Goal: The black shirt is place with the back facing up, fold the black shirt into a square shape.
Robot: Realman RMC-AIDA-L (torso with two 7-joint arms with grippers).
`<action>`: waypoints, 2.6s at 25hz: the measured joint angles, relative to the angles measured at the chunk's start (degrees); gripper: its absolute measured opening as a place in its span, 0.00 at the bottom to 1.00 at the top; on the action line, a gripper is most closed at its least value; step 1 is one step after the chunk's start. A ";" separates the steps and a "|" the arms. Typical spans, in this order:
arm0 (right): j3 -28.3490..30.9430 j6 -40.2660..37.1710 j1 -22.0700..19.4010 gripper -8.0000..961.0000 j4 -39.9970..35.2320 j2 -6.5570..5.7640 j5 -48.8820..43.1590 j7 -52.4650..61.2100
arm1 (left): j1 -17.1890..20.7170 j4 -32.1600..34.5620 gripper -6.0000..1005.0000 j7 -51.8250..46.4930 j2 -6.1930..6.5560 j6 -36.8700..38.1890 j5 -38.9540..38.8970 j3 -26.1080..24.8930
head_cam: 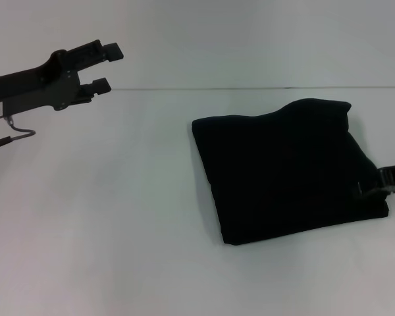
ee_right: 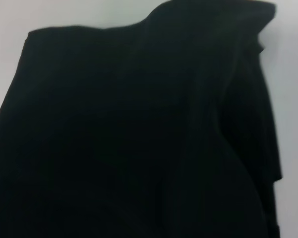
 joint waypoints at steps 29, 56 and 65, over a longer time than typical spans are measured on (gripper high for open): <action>5.70 -9.49 0.71 0.02 0.37 -3.94 0.81 2.79 | -0.41 0.00 0.92 0.10 0.13 -0.32 0.04 -0.01; 11.98 0.61 0.41 0.34 -4.58 -4.55 3.82 1.70 | 0.16 -0.08 0.92 0.11 0.43 1.52 0.62 0.29; 27.74 3.35 -7.62 0.58 3.60 -9.38 39.70 -13.32 | 0.32 -0.31 0.92 0.70 1.08 17.87 6.68 0.67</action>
